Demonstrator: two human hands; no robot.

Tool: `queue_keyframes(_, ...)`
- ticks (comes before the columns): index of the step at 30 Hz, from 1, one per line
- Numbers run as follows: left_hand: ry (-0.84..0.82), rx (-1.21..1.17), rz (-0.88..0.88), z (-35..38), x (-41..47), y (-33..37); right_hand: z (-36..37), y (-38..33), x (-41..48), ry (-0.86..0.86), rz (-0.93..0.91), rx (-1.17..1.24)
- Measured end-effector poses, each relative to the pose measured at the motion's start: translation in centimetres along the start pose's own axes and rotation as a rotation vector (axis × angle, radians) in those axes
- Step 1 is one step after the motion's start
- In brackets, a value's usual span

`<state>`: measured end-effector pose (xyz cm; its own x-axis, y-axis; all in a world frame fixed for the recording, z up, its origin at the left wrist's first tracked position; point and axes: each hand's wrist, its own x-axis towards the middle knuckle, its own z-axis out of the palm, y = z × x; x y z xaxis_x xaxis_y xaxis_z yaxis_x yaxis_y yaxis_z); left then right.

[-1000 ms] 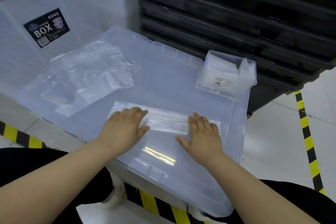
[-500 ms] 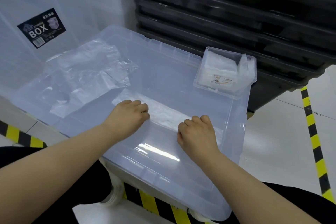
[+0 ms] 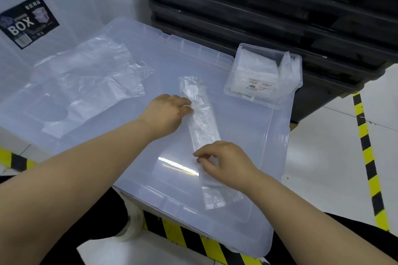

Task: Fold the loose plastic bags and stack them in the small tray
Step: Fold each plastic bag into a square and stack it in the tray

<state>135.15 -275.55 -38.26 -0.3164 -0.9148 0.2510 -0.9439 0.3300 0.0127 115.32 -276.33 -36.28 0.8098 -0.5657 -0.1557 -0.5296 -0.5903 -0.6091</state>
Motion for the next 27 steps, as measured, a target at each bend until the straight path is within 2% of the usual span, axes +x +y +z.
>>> queue_keyframes(2, 0.043, 0.041, 0.008, -0.1, -0.6, 0.6, -0.4, 0.0, 0.0, -0.013, 0.113, 0.227)
queue_keyframes(6, 0.065, -0.017, 0.097, -0.3, -2.2, 3.0, -0.8, 0.5, 0.6, 0.072, 0.297, 0.63)
queue_keyframes(11, 0.099, -0.118, 0.143, 0.5, -3.7, 6.4, -1.3, 0.7, 0.7, 0.206, 0.392, 0.857)
queue_keyframes(14, 0.123, -0.128, 0.162, 0.9, -3.8, 7.0, -1.7, 0.8, 0.5, 0.269, 0.354, 0.767)
queue_keyframes(19, 0.133, -0.119, 0.129, 1.2, -3.6, 7.1, -2.4, 0.9, 0.1, 0.278, 0.216, 0.457)
queue_keyframes(21, 0.126, -0.148, 0.114, 1.1, -3.8, 7.0, -2.7, 0.9, -0.3, 0.22, 0.129, 0.241)
queue_keyframes(24, 0.113, -0.174, 0.117, 0.6, -4.2, 6.6, -2.7, 1.5, -0.6, 0.02, 0.016, -0.167)
queue_keyframes(25, 0.106, -0.185, 0.124, 0.4, -4.2, 6.4, -2.6, 1.7, -0.6, -0.025, 0.015, -0.255)
queue_keyframes(27, 0.087, -0.216, 0.148, 0.2, -4.4, 6.0, -2.6, 1.8, -0.4, -0.006, 0.063, -0.306)
